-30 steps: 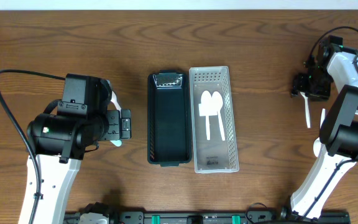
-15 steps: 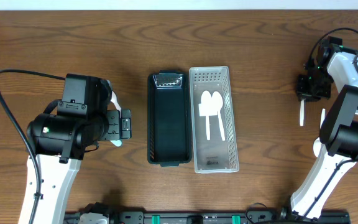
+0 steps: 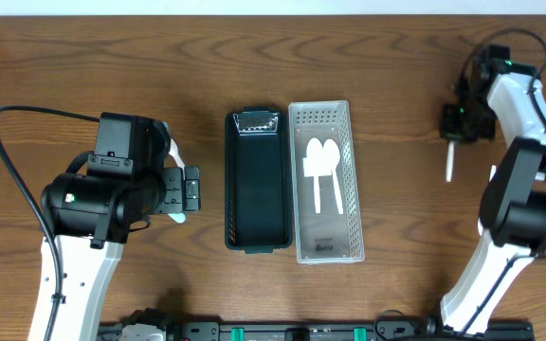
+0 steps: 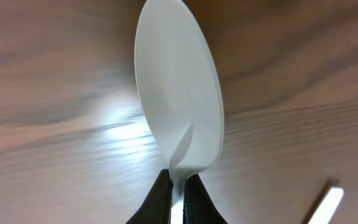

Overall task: Pack container
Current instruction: 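Place the third spoon into the white tray and release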

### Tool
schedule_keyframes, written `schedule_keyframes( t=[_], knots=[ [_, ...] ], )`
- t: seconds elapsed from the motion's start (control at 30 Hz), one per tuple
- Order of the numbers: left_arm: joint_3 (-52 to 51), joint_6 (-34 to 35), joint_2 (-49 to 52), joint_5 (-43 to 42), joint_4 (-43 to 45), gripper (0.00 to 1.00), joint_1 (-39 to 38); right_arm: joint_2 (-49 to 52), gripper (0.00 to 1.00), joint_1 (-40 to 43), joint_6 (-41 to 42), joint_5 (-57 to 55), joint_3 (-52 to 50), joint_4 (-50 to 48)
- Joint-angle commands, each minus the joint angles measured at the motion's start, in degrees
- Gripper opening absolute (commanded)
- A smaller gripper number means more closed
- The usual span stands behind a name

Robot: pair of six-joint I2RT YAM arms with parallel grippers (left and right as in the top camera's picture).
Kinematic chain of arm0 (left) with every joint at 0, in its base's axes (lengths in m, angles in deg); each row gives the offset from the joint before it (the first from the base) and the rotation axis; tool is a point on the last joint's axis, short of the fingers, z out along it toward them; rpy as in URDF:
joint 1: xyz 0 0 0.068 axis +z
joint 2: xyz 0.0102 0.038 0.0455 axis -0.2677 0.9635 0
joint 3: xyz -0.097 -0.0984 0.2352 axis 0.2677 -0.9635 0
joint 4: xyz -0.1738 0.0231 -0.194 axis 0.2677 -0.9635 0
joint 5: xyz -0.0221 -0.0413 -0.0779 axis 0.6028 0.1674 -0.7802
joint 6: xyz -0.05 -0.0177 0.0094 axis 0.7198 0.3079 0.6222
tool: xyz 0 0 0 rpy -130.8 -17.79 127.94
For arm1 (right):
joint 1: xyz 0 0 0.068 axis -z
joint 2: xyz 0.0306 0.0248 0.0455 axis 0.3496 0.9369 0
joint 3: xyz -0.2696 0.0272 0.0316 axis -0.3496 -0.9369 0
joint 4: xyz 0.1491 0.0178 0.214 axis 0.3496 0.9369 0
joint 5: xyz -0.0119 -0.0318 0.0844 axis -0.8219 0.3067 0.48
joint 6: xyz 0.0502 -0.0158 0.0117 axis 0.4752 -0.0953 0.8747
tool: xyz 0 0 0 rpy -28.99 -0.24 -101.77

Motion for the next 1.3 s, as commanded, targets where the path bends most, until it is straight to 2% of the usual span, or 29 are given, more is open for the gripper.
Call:
schedule_keyframes(
  t=[0.0,0.2,0.47,0.6,0.83,0.9,1.03,1.07,1.27],
  knots=[
    [-0.5,0.3,0.1,0.7,0.2,0.96,0.0,-12.6,0.03,-7.2,2.1,0.4,1.3,-0.7],
    [-0.5,0.3,0.1,0.7,0.9,0.96,0.0,-21.2,0.04,-21.0,6.9,0.4,1.3,-3.1],
    [-0.5,0.3,0.1,0.7,1.0,0.96,0.0,-16.8,0.05,-33.4,18.3,0.4,1.2,-3.7],
    [-0.5,0.3,0.1,0.7,1.0,0.96,0.0,-11.5,0.05,-35.8,22.0,0.5,1.2,-3.3],
    [-0.5,0.3,0.1,0.7,0.9,0.96,0.0,-2.6,0.07,-39.7,21.2,0.8,1.2,-2.1],
    [-0.5,0.3,0.1,0.7,0.9,0.96,0.0,-1.6,0.17,-40.5,21.2,0.8,1.2,-1.7],
    [-0.5,0.2,0.1,0.7,1.0,0.96,0.0,-1.7,0.28,-40.9,21.2,-0.9,1.2,-1.7],
    [-0.5,0.2,0.1,0.7,0.9,0.96,0.0,-1.9,0.34,-40.8,21.2,-1.3,1.2,-1.6],
    [-0.5,0.2,0.1,0.7,0.9,0.96,0.0,-5.1,0.33,-38.6,21.4,-4.4,1.4,2.0]
  ],
)
